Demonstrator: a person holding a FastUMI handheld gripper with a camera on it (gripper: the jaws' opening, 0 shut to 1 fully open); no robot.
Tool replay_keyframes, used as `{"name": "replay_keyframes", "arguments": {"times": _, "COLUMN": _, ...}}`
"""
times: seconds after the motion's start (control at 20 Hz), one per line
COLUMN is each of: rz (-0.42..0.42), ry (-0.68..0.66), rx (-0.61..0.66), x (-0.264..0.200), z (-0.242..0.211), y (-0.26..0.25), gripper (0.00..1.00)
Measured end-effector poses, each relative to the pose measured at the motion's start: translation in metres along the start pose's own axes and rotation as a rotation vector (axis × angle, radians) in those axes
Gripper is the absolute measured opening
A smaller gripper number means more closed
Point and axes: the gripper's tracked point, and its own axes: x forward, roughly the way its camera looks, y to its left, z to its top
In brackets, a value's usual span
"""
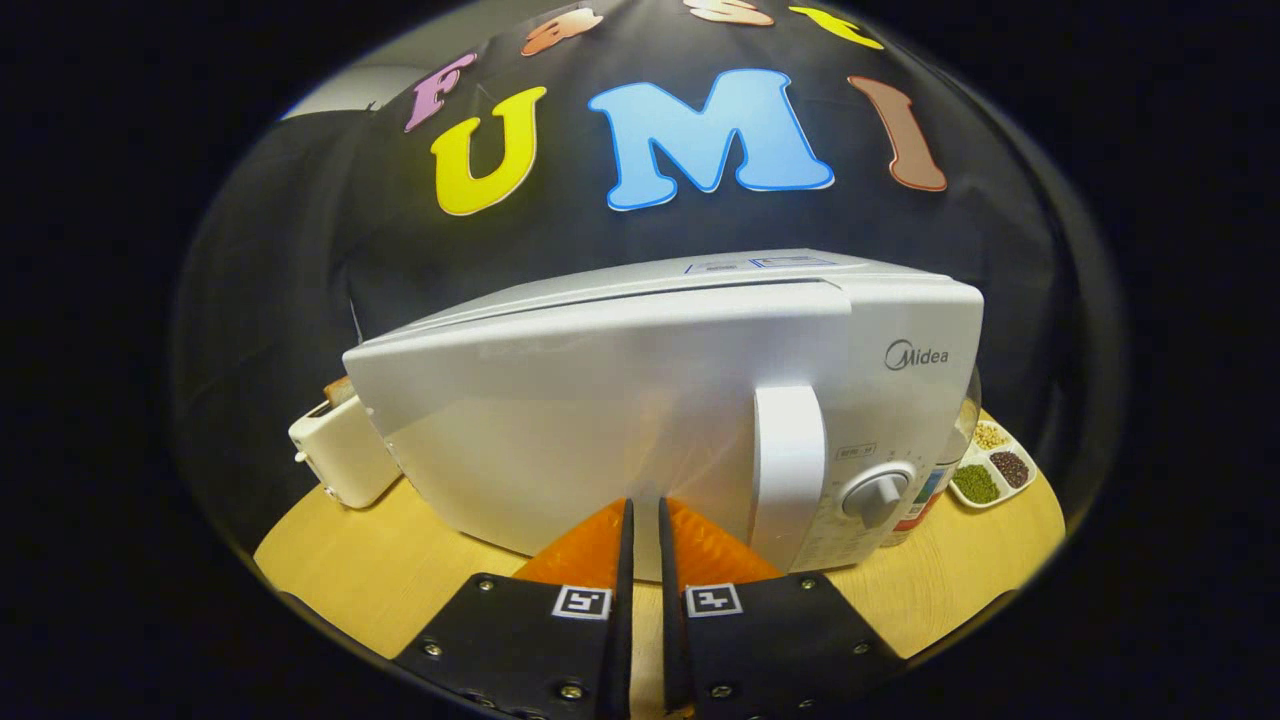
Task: Open the microwave, put the food inside, and close the microwave door.
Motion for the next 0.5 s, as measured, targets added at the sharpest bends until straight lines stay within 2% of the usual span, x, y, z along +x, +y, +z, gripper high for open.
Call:
{"name": "replay_keyframes", "arguments": {"times": 0.2, "rz": -0.009, "ry": 0.010, "rx": 0.064, "x": 0.005, "z": 0.005, "y": -0.008, "gripper": 0.14}}
{"name": "replay_keyframes", "arguments": {"times": 0.3, "rz": -0.016, "ry": 0.013, "rx": 0.047, "x": 0.005, "z": 0.005, "y": -0.009, "gripper": 0.13}}
{"name": "replay_keyframes", "arguments": {"times": 0.5, "rz": -0.017, "ry": -0.039, "rx": -0.003, "x": -0.029, "z": 0.020, "y": -0.001, "gripper": 0.14}}
